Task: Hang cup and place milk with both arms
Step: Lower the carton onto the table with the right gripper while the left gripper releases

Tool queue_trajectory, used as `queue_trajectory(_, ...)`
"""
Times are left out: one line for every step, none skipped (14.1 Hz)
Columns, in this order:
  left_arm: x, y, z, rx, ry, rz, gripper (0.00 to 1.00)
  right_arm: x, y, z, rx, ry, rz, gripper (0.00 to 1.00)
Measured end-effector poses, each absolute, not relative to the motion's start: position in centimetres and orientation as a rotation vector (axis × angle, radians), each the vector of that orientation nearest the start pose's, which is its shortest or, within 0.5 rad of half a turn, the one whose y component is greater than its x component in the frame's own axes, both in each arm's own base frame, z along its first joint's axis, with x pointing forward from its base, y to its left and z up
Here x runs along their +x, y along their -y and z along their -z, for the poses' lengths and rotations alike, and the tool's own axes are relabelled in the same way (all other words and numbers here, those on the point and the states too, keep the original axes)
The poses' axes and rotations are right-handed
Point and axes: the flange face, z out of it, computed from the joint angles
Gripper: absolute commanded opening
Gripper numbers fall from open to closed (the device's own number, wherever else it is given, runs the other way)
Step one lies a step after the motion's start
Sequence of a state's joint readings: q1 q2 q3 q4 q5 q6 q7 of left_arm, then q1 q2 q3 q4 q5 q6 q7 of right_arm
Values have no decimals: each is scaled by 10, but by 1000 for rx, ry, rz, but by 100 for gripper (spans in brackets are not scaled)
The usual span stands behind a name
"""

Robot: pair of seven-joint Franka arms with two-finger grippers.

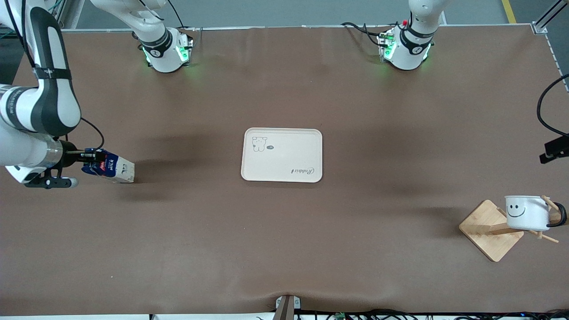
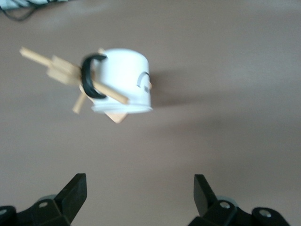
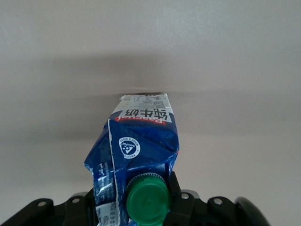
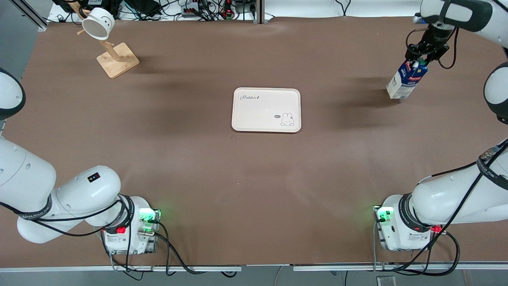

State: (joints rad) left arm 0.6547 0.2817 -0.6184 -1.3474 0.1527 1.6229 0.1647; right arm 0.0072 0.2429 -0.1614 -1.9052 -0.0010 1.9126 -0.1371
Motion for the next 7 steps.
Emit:
queue_trajectory(622, -83, -597, -3142, -142, 50, 100, 570, 87, -350, -3122, -23, -375, 8)
queue_trajectory(619, -74, -601, -3143, -109, 35, 100, 565, 89, -346, -3119, -23, -379, 8)
queue_trajectory(616, -64, -605, -3144, -75, 23, 100, 562, 90, -342, -3119, -25, -374, 9)
queue_trajectory(614, -55, -608, -3145, -44, 15, 100, 560, 91, -340, -3119, -26, -368, 12)
queue_trajectory(612, -44, -612, -3145, -17, 11, 100, 558, 91, -338, -3120, -26, -362, 12)
queue_trajectory(609, -35, -616, -3143, -4, 15, 100, 557, 91, -338, -3121, -26, -355, 20)
queue_trajectory(607, -25, -621, -3137, -12, 19, 100, 555, 91, -338, -3121, -26, -348, 40)
